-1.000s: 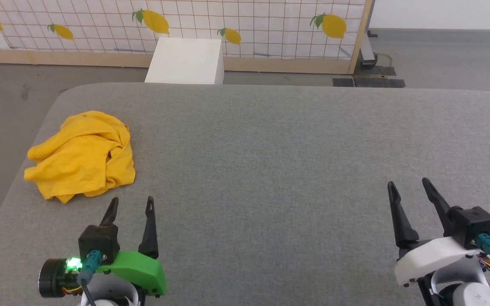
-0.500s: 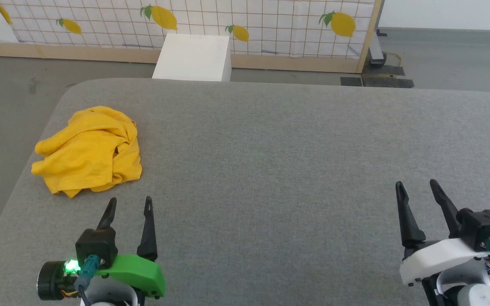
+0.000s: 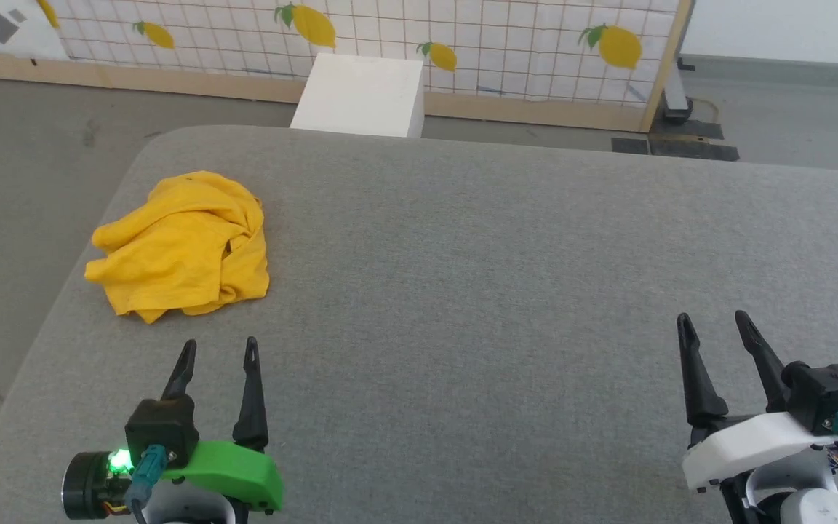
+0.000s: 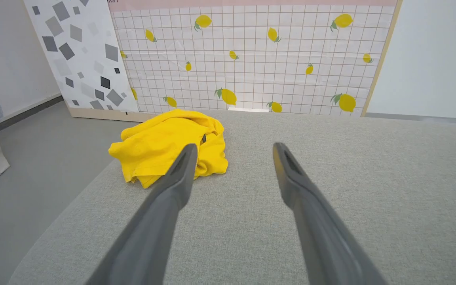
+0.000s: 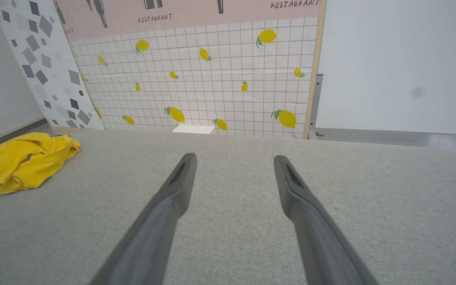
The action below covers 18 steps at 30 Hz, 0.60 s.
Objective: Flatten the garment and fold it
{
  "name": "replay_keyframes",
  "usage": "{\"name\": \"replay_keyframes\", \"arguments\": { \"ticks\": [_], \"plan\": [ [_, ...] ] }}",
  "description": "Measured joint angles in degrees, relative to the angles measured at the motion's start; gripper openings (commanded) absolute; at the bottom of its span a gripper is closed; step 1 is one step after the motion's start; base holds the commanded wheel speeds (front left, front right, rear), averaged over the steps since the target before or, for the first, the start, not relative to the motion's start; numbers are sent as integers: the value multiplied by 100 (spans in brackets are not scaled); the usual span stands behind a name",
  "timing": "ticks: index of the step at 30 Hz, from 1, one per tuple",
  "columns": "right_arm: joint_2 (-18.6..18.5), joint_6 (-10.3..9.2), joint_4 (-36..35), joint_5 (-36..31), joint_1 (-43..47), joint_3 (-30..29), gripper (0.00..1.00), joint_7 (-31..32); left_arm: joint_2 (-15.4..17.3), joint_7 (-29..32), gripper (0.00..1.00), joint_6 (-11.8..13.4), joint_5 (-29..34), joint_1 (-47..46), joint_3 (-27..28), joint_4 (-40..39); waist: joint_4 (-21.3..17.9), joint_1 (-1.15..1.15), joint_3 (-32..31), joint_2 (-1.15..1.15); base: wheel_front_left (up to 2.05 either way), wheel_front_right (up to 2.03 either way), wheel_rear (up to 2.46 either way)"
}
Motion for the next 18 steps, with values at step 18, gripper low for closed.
{"name": "replay_keyframes", "arguments": {
  "ticks": [18],
  "plan": [
    [1, 0, 188, 120, 1, -47, 100, -215, 0, -208, 100, 73, -134, 88, -40, -63, 615, 0, 14, 0, 0, 0, 0]
  ]
}}
